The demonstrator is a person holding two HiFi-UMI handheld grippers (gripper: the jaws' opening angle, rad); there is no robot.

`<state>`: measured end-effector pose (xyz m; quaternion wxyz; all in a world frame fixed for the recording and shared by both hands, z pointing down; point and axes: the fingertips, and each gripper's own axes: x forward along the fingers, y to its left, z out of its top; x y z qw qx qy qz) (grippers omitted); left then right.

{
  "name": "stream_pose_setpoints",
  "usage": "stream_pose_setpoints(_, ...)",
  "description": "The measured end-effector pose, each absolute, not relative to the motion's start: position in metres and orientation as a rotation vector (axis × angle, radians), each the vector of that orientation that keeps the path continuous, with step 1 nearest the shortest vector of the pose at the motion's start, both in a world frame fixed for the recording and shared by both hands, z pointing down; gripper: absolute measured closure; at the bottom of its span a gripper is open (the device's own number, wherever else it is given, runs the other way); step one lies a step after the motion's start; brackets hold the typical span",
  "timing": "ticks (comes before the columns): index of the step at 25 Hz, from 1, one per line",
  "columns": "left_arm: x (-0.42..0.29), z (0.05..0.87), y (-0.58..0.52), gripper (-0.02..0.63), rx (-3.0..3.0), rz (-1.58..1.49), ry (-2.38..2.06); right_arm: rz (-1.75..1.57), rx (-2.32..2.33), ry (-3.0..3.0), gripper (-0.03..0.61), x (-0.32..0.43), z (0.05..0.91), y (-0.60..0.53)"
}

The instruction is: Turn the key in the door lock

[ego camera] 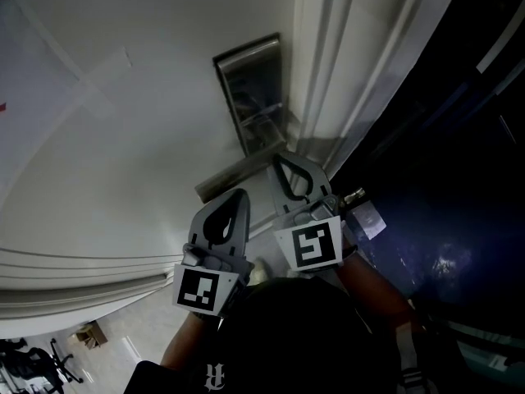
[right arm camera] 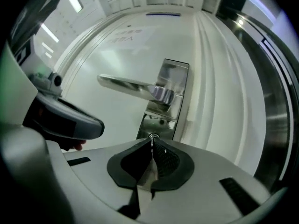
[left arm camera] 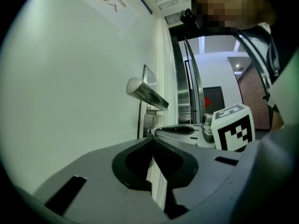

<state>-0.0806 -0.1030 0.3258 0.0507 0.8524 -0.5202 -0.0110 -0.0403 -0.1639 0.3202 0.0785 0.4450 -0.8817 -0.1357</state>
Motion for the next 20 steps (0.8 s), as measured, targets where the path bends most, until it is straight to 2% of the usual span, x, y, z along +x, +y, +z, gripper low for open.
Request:
stream_pose_setpoints(5,-0.079,0.326,-0.103,0.606,2.604,-0.029,-1.585,0.097,1.320,-2.850,0.557,-0.036,0.322,-0.166)
stream_pose_setpoints(11,-0.076,0.325,-0.103,0.606,2.614,-0.022,-1.585,1.188,1.157,-3.035,0.555,-0.030,0.330,-0.171)
stream_pose_setpoints(20,-0.073,0.322,-0.104,0.606,2.621,-0.027,-1.585,2.051,0.865,-2.900,0.555,-0.027,0.338,-0.175)
